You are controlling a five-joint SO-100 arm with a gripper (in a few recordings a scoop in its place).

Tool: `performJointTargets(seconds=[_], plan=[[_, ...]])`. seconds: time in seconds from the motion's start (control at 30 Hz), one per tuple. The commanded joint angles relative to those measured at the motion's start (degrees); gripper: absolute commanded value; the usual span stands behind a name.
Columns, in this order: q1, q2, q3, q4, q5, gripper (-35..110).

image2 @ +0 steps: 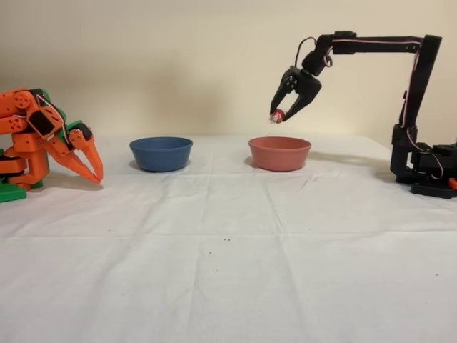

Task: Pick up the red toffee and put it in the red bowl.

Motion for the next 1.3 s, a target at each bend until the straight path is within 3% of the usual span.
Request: performJointTargets(seconds=[0.0, 0.4, 0.93, 1.27], plan=[[2.02, 0.09, -1.32, -1.58, -1.05, 10], [3.08, 0.00, 1.05, -2.90, -2.11, 11], [4.92, 0.88, 0.88, -4.75, -1.05, 34], [5.27, 3.25, 1.49, -4.22, -1.32, 34]])
